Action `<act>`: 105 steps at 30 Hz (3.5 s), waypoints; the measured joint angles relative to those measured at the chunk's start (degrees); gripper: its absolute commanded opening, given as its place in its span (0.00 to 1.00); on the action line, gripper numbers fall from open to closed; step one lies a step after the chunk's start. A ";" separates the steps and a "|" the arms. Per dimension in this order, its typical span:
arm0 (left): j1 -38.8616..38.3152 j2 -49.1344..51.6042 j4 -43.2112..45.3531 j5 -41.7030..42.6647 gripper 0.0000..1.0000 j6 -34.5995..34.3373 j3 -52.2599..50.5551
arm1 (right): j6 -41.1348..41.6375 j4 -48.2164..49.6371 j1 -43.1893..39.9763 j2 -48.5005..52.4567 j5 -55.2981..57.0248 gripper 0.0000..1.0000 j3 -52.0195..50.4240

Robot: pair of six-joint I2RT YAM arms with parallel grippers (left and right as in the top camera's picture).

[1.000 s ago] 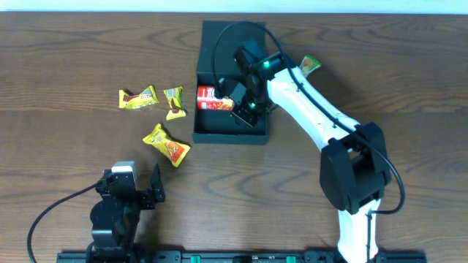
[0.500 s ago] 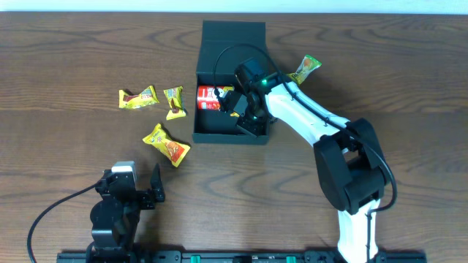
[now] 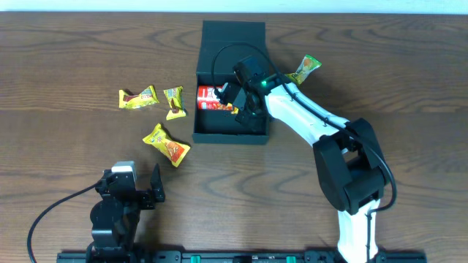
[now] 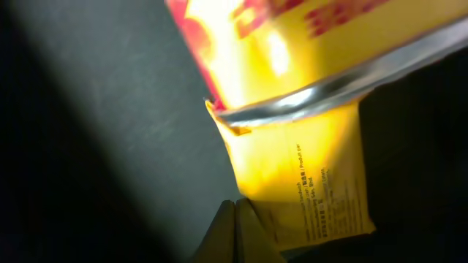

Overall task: Pack container
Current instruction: 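Lower the yellow packet into the box beside the can and release, then reach the right gripper to the green candy wrapper and grasp it, then carry the green candy into the box and release it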

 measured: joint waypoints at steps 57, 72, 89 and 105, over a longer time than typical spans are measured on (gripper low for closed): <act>0.00 0.00 0.00 0.00 0.95 0.00 0.00 | 67.36 -0.61 -19.15 5.20 5.79 0.56 14.62; 0.00 0.00 0.00 0.00 0.95 0.00 0.00 | 68.76 4.07 -19.15 9.33 5.86 0.15 14.62; 0.00 0.00 0.02 0.00 0.96 0.00 0.00 | 60.57 -22.91 -18.23 7.72 6.05 0.01 33.00; 0.00 0.00 0.02 0.00 0.95 0.00 0.00 | 57.18 -36.70 4.50 -9.81 6.95 0.01 33.11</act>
